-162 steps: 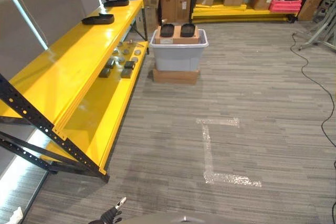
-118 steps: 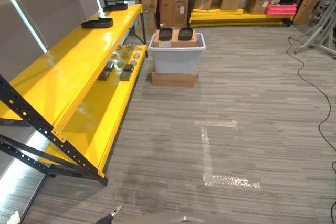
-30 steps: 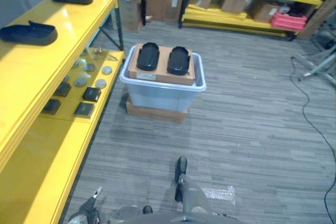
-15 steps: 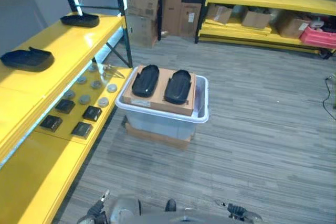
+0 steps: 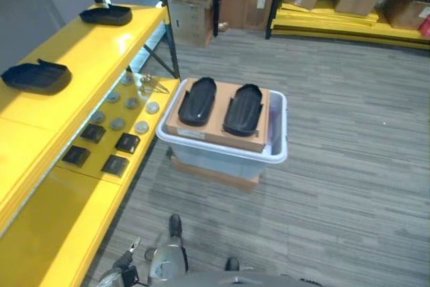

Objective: Move parts from the plastic box to the shelf.

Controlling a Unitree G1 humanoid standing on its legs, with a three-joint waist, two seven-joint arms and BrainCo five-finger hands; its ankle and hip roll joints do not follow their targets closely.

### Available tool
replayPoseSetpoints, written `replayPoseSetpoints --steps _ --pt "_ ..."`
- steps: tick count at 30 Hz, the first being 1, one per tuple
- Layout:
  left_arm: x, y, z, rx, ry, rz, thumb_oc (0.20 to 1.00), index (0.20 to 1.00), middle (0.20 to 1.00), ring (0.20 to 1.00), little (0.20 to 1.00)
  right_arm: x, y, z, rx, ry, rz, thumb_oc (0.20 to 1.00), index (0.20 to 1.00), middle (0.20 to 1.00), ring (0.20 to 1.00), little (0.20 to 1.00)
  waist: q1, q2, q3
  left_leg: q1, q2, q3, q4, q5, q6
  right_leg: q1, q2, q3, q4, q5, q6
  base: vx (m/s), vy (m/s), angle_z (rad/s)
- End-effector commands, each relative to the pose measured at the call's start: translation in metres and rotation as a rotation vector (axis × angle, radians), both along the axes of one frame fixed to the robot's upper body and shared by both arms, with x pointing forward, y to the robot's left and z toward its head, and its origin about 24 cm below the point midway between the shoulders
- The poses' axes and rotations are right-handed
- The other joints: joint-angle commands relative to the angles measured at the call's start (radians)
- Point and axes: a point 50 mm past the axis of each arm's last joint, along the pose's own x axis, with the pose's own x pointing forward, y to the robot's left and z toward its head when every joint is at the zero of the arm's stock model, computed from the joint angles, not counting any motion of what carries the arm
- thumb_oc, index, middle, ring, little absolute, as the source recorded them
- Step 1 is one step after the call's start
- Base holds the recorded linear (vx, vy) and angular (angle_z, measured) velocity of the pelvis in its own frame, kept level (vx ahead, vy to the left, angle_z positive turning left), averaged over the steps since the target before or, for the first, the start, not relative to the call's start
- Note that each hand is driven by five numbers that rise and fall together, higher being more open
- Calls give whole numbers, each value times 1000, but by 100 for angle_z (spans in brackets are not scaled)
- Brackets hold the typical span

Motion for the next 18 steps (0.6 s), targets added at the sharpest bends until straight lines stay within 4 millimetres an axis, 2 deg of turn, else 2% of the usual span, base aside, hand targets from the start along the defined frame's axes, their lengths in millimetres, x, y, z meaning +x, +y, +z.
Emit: replayPoseSetpoints --steps 1,3,4,6,8,10,11,12,16,18 --pt "6 19 7 63 -45 -13 1000 1000 1000 1000 1000 6 2 1 19 -67 -14 1000 1000 1000 1000 1000 54 -34 -23 -38 -68 -36 74 -75 77 -32 -125 -42 123 -22 131 221 160 -24" --pt "6 20 7 68 -43 -36 1000 1000 1000 1000 1000 11 6 1 34 -98 -17 1000 1000 1000 1000 1000 60 -32 -35 -31 -87 -39 70 -83 92 -27 -135 -41 148 -39 135 179 163 -3" --pt "7 20 7 71 -37 -64 1000 1000 1000 1000 1000 20 12 1 45 -130 -38 1000 1000 1000 1000 1000 60 -27 -42 -19 -112 -47 61 -87 119 -56 -159 -28 246 -40 146 194 256 12" --pt "9 17 7 65 -32 -117 1000 1000 1000 1000 1000 33 20 3 62 -183 -66 1000 1000 1000 1000 1000 43 -1 -42 12 -140 -58 42 -105 165 -177 -200 11 497 20 156 197 317 28" --pt "10 14 7 59 -38 -119 1000 1000 1000 1000 1000 40 24 5 71 -201 -36 1000 1000 1000 1000 1000 20 19 -29 57 -152 -70 20 -118 179 -273 -198 41 612 52 146 124 174 19" --pt "12 13 7 52 -48 -113 1000 1000 1000 1000 1000 44 27 6 77 -211 -11 1000 1000 1000 1000 1000 5 22 -18 91 -159 -71 7 -126 173 -319 -199 30 545 87 143 81 -23 19" --pt "14 14 8 50 -55 -116 1000 1000 1000 1000 1000 46 27 7 80 -214 -4 1000 1000 1000 1000 1000 3 19 -13 101 -159 -67 4 -131 165 -321 -201 12 471 100 147 90 -194 21" --pt "16 16 9 58 -62 -115 1000 1000 1000 1000 1000 45 27 7 83 -218 2 1000 1000 1000 1000 1000 5 -1 -8 102 -167 -65 23 -158 158 -322 -215 -3 352 138 165 74 -252 17" --pt "20 19 11 65 -75 -99 1000 1000 1000 1000 1000 48 24 7 79 -216 0 1000 1000 1000 1000 1000 15 -17 -4 95 -138 -66 38 -163 151 -282 -199 8 257 128 178 45 -199 9" --pt "19 14 9 58 -60 -116 1000 1000 1000 1000 1000 41 21 5 72 -198 -12 1000 1000 1000 1000 1000 15 -32 -14 106 -116 -69 32 -156 133 -242 -180 11 175 113 187 86 -199 1"
